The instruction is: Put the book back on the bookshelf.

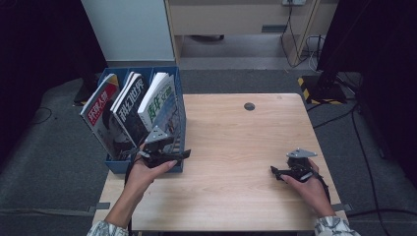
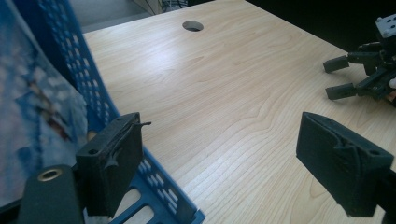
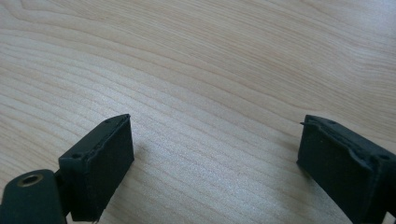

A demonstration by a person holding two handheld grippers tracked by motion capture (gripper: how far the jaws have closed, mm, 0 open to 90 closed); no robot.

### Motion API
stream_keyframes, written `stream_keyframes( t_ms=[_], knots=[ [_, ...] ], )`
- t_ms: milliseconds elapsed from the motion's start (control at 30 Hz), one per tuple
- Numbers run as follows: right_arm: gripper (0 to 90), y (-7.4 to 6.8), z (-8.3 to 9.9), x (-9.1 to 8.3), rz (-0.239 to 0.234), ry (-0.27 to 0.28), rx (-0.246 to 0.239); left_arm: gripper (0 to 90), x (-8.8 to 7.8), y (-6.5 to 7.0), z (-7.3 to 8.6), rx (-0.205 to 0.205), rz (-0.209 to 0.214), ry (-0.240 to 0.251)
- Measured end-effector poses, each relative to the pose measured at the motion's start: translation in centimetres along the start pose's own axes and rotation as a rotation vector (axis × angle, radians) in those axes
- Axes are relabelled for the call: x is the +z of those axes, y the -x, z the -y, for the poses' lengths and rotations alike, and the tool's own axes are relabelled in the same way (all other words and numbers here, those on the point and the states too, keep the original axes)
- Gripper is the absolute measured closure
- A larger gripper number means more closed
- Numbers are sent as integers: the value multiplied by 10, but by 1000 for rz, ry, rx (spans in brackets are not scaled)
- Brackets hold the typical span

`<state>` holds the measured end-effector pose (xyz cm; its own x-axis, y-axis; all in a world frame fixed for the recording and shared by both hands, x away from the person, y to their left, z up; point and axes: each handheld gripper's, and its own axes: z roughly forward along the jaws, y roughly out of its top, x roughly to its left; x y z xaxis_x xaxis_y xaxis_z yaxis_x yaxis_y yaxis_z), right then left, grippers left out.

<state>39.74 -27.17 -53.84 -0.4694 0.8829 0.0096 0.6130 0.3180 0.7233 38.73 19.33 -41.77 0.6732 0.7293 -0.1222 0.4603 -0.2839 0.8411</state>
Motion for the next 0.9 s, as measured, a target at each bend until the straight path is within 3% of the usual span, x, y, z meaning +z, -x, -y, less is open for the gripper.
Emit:
stream_keyframes(
  t_ms=[533,900],
  knots=[
    [106,0,0,0,0,0,0,109,28,5,-8,9,35,-30],
    [99,-1,0,0,2,-5,3,106,46,17,-14,13,44,-42]
  ],
)
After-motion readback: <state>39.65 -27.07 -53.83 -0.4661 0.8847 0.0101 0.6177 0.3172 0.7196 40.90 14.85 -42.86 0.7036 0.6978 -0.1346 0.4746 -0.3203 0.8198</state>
